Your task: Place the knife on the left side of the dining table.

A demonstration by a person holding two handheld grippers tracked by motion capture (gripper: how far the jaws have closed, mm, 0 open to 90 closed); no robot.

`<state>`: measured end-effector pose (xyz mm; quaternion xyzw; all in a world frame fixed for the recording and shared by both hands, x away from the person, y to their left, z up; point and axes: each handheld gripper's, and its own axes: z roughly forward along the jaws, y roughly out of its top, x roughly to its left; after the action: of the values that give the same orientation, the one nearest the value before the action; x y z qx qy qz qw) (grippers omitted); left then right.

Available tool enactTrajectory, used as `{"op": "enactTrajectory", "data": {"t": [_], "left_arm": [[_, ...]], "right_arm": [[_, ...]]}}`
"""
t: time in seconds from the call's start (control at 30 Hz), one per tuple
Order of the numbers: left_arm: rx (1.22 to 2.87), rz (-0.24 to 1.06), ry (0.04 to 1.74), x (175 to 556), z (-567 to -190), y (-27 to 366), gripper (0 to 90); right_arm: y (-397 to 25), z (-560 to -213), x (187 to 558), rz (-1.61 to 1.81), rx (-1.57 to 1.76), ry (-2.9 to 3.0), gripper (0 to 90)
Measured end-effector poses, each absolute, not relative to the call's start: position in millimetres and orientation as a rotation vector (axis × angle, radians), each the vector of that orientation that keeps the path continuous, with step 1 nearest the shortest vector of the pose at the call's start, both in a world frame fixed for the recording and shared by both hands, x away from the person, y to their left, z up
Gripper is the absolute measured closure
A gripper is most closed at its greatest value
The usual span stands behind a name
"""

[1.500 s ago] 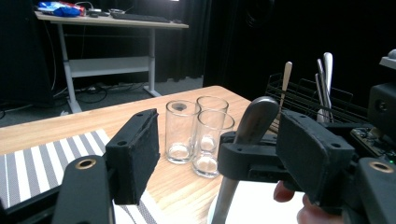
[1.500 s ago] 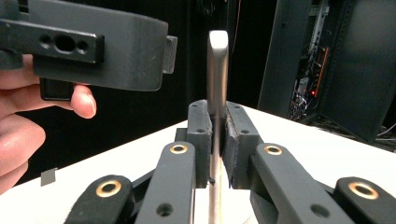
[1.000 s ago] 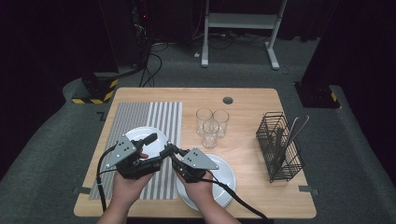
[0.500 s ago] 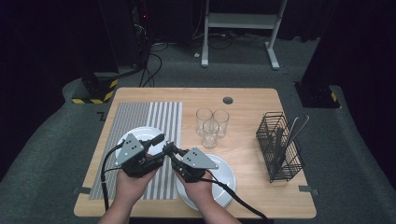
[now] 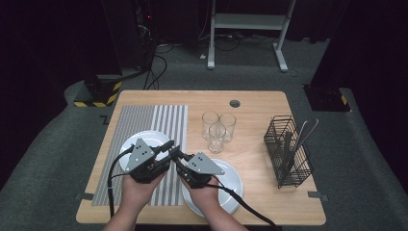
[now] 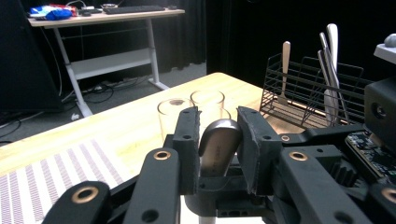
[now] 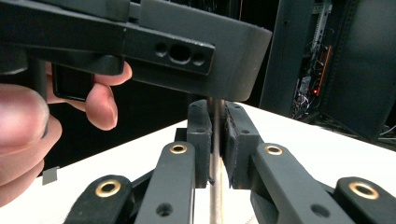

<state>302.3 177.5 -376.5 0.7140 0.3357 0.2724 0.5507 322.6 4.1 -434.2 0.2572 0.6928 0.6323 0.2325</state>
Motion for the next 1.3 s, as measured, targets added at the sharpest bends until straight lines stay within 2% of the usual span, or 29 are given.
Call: {"op": "enactTrajectory", "data": {"t": [0.33,0.63,0.83,0.97,1.13,1.3], "left_arm": [[1.698,0.683,0.784,301.0,-376.8,175.4,71.7],[1.692,0.683,0.788,301.5,-377.2,175.6,71.7],[1.688,0.684,0.792,300.4,-377.4,176.4,71.7],[1.679,0.682,0.795,298.8,-378.5,178.8,71.7],[1.669,0.668,0.8,298.6,-379.5,181.8,71.0],[1.675,0.643,0.813,300.3,-386.1,184.3,64.6]], "right_arm": [[3.5,-433.6,323.8,1.742,0.721,1.915,81.3],[2.7,-437.3,325.6,1.72,0.757,1.952,71.8],[2.8,-443.4,325.1,1.708,0.761,1.98,73.0],[3.4,-446.2,324.3,1.7,0.758,1.989,80.2],[5.0,-447.6,323.2,1.691,0.734,1.986,81.3],[5.1,-448.1,323.6,1.689,0.731,1.981,81.4]]}}
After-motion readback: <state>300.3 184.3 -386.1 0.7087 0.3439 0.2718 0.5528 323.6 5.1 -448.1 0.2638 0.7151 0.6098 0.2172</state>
